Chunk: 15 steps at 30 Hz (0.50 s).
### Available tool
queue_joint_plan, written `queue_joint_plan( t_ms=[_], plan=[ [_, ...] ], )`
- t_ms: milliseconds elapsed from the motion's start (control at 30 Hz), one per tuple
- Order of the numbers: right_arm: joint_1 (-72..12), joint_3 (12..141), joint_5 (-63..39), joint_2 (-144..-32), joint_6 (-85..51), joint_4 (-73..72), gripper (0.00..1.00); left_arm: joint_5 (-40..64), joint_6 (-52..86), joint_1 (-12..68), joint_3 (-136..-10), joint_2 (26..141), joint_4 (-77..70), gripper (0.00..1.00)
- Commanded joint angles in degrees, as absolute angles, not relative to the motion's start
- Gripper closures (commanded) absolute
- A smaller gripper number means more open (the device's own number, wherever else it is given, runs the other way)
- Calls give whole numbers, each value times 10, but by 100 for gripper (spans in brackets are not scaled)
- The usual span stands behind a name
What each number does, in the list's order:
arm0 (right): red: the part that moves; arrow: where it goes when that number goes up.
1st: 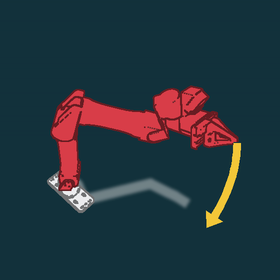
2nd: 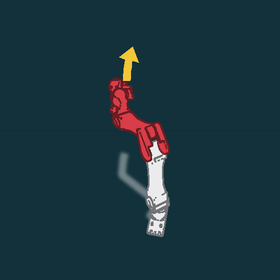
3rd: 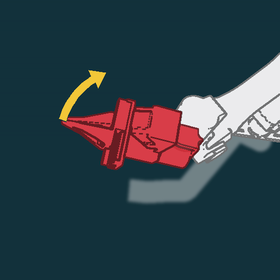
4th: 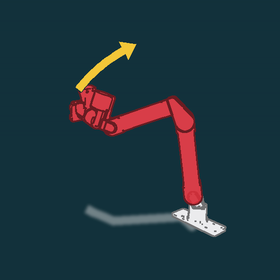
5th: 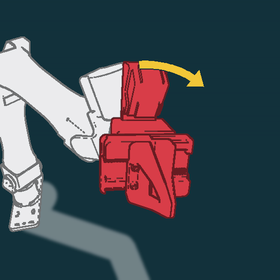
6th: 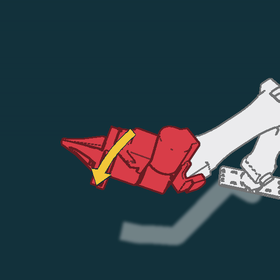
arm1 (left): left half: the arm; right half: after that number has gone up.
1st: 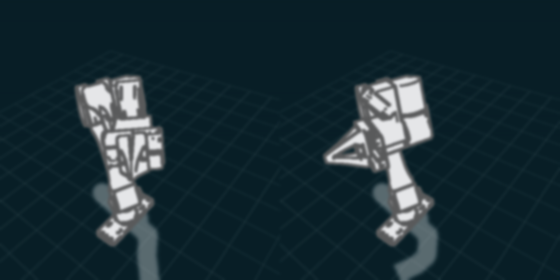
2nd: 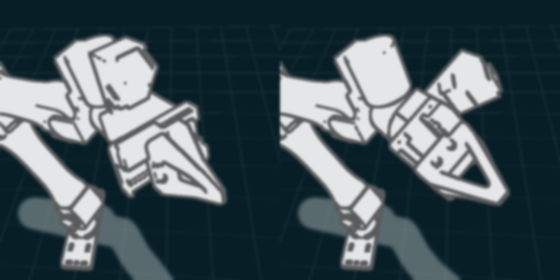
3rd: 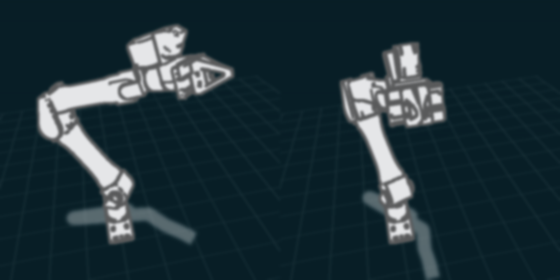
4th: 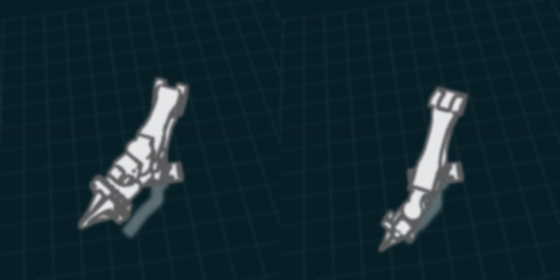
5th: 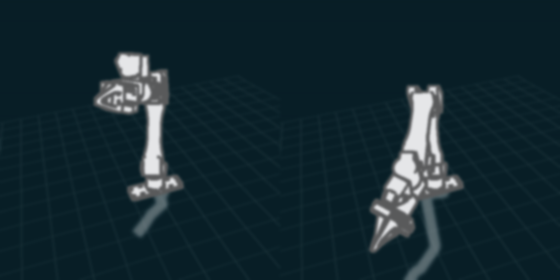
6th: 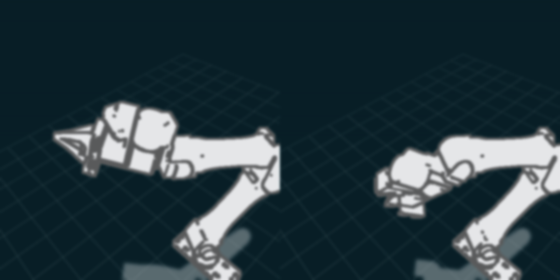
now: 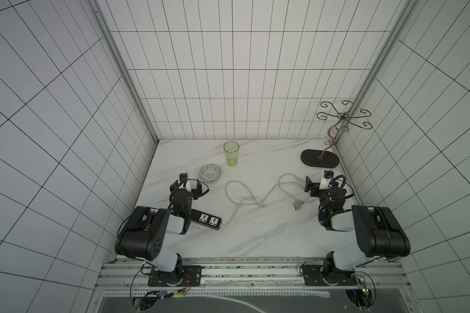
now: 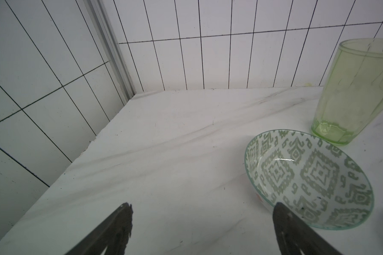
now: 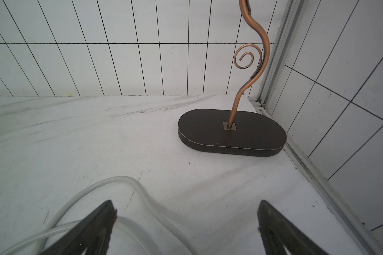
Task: Unwrap the cord wrapped around the power strip
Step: Reset both arms
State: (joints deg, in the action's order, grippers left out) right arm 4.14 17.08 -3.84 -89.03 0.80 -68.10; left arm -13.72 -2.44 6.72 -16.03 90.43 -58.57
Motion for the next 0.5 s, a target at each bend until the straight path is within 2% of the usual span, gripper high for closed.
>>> queue_joint_plan(
  t_ms=[0, 467],
  plan=[
    [44, 150, -44, -887, 6, -712, 0, -172, -15, 70, -175, 911, -642, 2],
    [39, 166, -35, -895, 9, -690, 1, -206, 4, 70, -196, 905, -591, 2]
  ],
)
